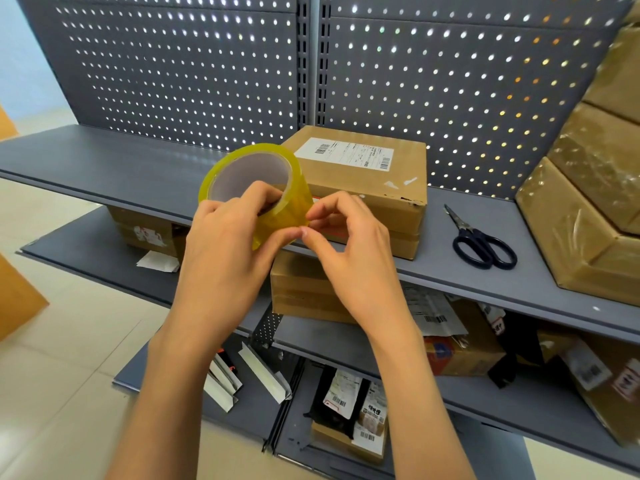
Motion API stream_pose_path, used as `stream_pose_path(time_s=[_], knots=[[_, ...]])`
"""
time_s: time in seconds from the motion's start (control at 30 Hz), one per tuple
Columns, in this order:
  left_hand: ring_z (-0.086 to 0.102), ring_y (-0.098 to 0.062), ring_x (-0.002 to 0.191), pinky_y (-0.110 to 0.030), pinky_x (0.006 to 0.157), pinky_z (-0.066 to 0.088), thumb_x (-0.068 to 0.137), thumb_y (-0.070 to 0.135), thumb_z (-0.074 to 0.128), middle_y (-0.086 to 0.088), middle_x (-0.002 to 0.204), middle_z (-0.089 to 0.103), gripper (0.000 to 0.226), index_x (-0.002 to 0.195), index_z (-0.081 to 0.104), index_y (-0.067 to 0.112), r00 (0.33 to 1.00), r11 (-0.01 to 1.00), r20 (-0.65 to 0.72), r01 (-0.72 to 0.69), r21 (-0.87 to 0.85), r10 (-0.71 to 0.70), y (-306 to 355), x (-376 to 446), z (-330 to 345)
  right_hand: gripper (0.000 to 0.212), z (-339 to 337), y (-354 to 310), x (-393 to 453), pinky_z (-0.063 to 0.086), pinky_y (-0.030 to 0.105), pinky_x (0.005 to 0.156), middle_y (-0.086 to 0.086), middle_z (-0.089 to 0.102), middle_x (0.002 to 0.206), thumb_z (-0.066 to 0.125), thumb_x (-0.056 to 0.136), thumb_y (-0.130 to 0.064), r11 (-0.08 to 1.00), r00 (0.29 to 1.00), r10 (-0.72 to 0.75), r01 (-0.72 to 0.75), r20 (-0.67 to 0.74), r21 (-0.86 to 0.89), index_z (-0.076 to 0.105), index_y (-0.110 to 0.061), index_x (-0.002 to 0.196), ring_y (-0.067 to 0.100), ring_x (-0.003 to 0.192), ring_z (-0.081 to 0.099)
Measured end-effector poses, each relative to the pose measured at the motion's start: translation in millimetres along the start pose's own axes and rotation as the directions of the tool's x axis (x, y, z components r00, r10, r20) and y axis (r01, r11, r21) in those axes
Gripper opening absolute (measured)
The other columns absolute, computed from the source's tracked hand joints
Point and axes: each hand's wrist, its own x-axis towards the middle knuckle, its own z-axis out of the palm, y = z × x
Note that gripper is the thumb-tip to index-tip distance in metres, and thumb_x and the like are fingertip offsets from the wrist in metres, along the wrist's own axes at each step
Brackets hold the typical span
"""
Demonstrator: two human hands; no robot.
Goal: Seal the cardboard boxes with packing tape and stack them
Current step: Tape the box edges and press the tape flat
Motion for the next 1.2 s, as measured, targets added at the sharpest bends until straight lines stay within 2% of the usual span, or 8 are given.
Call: stream_pose_path(time_s=[0.13, 0.3, 0.43, 0.53, 0.63, 0.8, 1.13, 1.2], knots=[[0.051, -0.024, 0.077, -0.023, 0.072, 0.026, 0.085, 0.042, 0.062, 0.015, 0.089, 0.057, 0.027, 0.098, 0.056, 0.02, 1.0, 1.0, 0.003, -0.009, -0.008, 0.009, -1.7, -0.8, -0.3, 0.016, -0.2, -0.7, -3.0, 0.05, 0.032, 0.085, -0.001, 0.06, 0.096, 0.069, 0.085, -0.01, 0.999, 1.0, 0.023, -0.023, -0.014, 0.046, 0.057, -0.018, 0.09, 0.009, 0.091, 0.06], [0.045, -0.018, 0.074, -0.021, 0.071, 0.023, 0.086, 0.033, 0.067, 0.014, 0.088, 0.056, 0.023, 0.099, 0.057, 0.016, 1.0, 1.0, -0.008, -0.023, 0.01, 0.023, 1.6, -3.9, -2.1, 0.013, 0.5, -1.7, -5.8, 0.048, 0.031, 0.088, -0.003, 0.058, 0.099, 0.068, 0.087, -0.013, 1.0, 1.0, 0.021, -0.021, 0.004, -0.004, 0.057, -0.017, 0.092, 0.007, 0.095, 0.057], [0.044, -0.016, 0.074, -0.022, 0.069, 0.022, 0.087, 0.037, 0.065, 0.015, 0.087, 0.055, 0.025, 0.099, 0.057, 0.017, 1.0, 0.999, -0.008, -0.028, 0.021, 0.028, 2.3, -6.1, -4.8, 0.014, -2.4, -3.7, -6.7, 0.047, 0.02, 0.083, -0.001, 0.06, 0.098, 0.069, 0.086, -0.011, 0.999, 0.999, 0.025, -0.025, 0.02, 0.022, 0.058, -0.017, 0.092, 0.008, 0.092, 0.058], [0.033, -0.004, 0.074, -0.02, 0.066, 0.02, 0.085, 0.036, 0.065, 0.016, 0.088, 0.054, 0.026, 0.098, 0.058, 0.015, 0.999, 0.999, -0.021, -0.037, 0.026, 0.038, 3.8, -6.9, -6.9, 0.015, -2.0, -4.9, -8.0, 0.047, 0.017, 0.081, 0.0, 0.061, 0.097, 0.07, 0.085, -0.011, 0.998, 0.999, 0.031, -0.032, 0.014, 0.049, 0.058, -0.018, 0.092, 0.008, 0.091, 0.059], [0.026, 0.004, 0.071, -0.02, 0.064, 0.019, 0.083, 0.035, 0.062, 0.014, 0.087, 0.055, 0.027, 0.098, 0.06, 0.013, 0.998, 0.998, -0.021, -0.053, 0.015, 0.053, 5.2, -6.9, -9.1, 0.016, -1.5, -4.7, -7.7, 0.05, 0.021, 0.082, -0.001, 0.062, 0.095, 0.07, 0.085, -0.012, 0.996, 0.999, 0.043, -0.045, 0.032, 0.072, 0.058, -0.015, 0.095, 0.007, 0.09, 0.06], [0.037, -0.007, 0.074, -0.022, 0.064, 0.019, 0.082, 0.03, 0.063, 0.001, 0.089, 0.068, 0.026, 0.097, 0.061, 0.008, 0.997, 0.996, 0.01, -0.081, 0.041, 0.081, 3.3, -7.3, -13.2, 0.021, -6.1, -3.2, -5.2, 0.049, 0.016, 0.077, -0.003, 0.063, 0.092, 0.068, 0.084, -0.002, 0.956, 0.991, 0.094, -0.116, 0.095, 0.27, 0.056, -0.018, 0.091, 0.004, 0.085, 0.063], [0.022, 0.002, 0.07, -0.021, 0.062, 0.017, 0.082, 0.031, 0.063, -0.002, 0.084, 0.068, 0.026, 0.097, 0.06, 0.01, 0.996, 0.995, 0.037, -0.08, 0.055, 0.078, 4.7, -6.3, -11.1, 0.017, -4.5, 2.3, -4.7, 0.051, 0.013, 0.072, -0.008, 0.067, 0.082, 0.072, 0.081, -0.007, 0.993, 0.997, 0.076, -0.072, -0.032, 0.097, 0.059, -0.012, 0.09, 0.003, 0.077, 0.064], [0.029, -0.005, 0.07, -0.021, 0.063, 0.017, 0.082, 0.032, 0.062, -0.003, 0.083, 0.068, 0.026, 0.097, 0.06, 0.01, 0.995, 0.994, 0.045, -0.087, 0.067, 0.084, 4.4, -5.5, -11.0, 0.019, -3.7, 1.5, -4.3, 0.052, 0.013, 0.072, -0.007, 0.067, 0.081, 0.074, 0.08, -0.007, 0.996, 0.996, 0.062, -0.058, -0.06, 0.074, 0.059, -0.013, 0.089, 0.003, 0.076, 0.064]])
